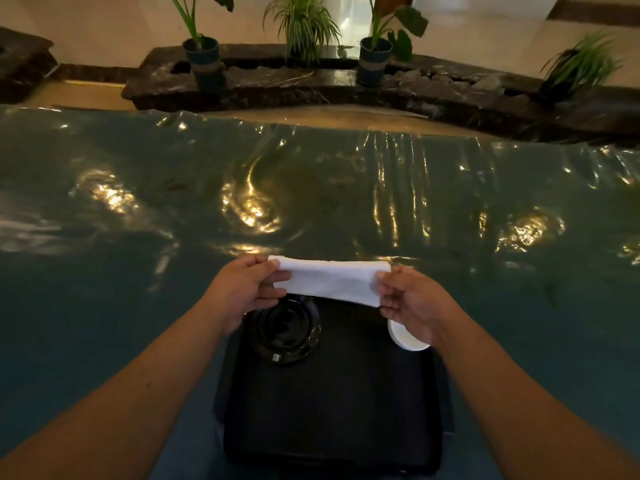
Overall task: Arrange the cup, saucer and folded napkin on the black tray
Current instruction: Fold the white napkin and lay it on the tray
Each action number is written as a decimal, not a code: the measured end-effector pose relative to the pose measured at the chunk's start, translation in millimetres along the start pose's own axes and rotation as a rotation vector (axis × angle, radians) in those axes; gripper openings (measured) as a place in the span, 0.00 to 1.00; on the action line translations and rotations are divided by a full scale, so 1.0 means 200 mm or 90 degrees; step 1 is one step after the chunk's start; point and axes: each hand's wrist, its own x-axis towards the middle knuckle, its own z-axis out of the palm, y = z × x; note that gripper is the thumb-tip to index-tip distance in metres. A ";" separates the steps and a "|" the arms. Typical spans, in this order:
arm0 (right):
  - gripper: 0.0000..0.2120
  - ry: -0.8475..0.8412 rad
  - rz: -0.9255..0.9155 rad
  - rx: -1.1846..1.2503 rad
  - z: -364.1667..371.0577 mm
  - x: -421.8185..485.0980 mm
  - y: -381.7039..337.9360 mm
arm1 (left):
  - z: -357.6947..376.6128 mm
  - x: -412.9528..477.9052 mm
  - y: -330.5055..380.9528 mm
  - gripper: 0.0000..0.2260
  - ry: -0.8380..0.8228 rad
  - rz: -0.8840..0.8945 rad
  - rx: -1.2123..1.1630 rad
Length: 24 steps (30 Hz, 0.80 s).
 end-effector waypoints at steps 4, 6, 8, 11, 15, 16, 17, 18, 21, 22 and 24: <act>0.12 0.027 0.033 0.037 0.00 -0.04 0.04 | 0.06 -0.03 -0.05 0.13 0.005 -0.022 -0.052; 0.13 0.055 0.024 0.028 0.00 -0.06 0.07 | 0.09 -0.04 -0.09 0.11 0.023 -0.023 -0.039; 0.13 0.055 0.012 -0.001 -0.02 -0.08 0.12 | 0.11 -0.05 -0.14 0.12 0.052 -0.018 -0.008; 0.11 0.072 0.002 -0.063 -0.05 -0.10 0.20 | 0.12 -0.07 -0.23 0.08 0.071 -0.010 0.025; 0.20 0.115 -0.008 -0.099 -0.09 -0.16 0.29 | 0.12 -0.13 -0.33 0.21 0.039 -0.014 0.066; 0.24 0.111 -0.007 -0.093 -0.10 -0.18 0.32 | 0.11 -0.14 -0.36 0.23 0.036 -0.010 0.086; 0.26 0.101 -0.006 -0.097 -0.11 -0.20 0.35 | 0.10 -0.16 -0.39 0.26 0.030 -0.008 0.104; 0.26 0.091 -0.004 -0.110 -0.12 -0.23 0.38 | 0.10 -0.18 -0.42 0.28 0.022 -0.008 0.117; 0.20 0.067 0.008 -0.157 -0.16 -0.29 0.48 | 0.08 -0.25 -0.49 0.27 -0.008 -0.016 0.153; 0.18 0.059 0.011 -0.164 -0.17 -0.31 0.52 | 0.08 -0.28 -0.52 0.25 -0.016 -0.025 0.151; 0.16 0.047 0.023 -0.159 -0.18 -0.34 0.58 | 0.08 -0.33 -0.57 0.22 -0.037 -0.061 0.132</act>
